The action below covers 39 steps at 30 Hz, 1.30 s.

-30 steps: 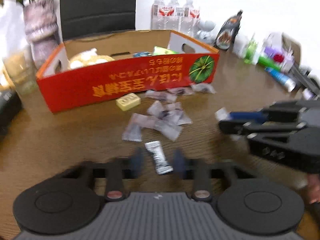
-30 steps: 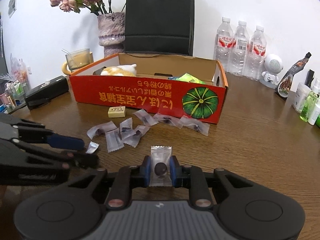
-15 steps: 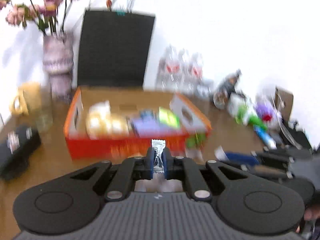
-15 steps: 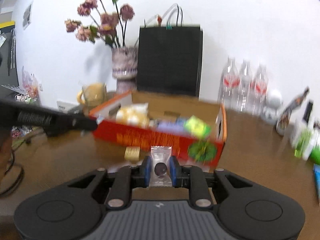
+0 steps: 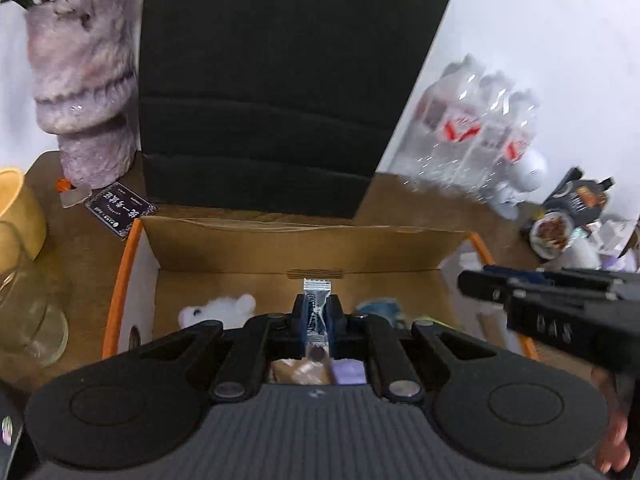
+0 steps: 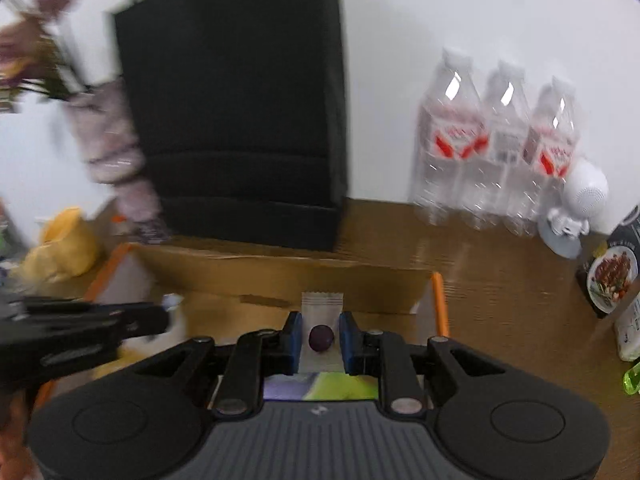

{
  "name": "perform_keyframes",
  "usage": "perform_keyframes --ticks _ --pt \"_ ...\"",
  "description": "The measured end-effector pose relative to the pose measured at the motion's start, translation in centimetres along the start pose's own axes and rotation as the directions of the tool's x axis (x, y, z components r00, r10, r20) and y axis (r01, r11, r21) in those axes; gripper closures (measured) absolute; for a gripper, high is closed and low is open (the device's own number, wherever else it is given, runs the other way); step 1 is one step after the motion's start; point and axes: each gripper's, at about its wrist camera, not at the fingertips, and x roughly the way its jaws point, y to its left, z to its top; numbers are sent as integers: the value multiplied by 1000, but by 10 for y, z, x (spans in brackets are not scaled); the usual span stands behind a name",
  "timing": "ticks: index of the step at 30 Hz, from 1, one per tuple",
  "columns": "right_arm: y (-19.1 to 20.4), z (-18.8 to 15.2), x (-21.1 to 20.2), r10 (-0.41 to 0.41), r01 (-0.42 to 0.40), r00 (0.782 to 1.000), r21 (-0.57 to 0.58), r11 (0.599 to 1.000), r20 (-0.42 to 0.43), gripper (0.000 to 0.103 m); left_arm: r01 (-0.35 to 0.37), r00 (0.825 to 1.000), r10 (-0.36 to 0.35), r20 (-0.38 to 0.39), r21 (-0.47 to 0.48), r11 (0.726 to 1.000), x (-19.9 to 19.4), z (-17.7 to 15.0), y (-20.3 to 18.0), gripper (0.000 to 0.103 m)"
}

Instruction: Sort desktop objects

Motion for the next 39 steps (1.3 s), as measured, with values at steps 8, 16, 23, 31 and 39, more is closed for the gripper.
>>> perform_keyframes --ticks 8,16,23,31,39 --pt "-11 1 29 -102 102 990 -5 995 -97 30 -46 999 46 -18 8 999 16 5 9 31" --pt "6 -19 4 -30 30 966 -3 1000 -255 16 -140 973 148 -177 58 988 -2 -16 7 2" --pt "15 -50 -38 5 2 959 23 1000 -283 15 -160 970 164 -177 38 986 -51 -43 -1 1" --pt "16 -83 -98 54 -38 969 72 997 -240 15 -143 981 144 -131 20 990 -109 -85 -21 0" --pt "28 -167 -160 6 -1 998 84 996 -58 11 -93 995 91 43 45 995 -170 -162 -34 0"
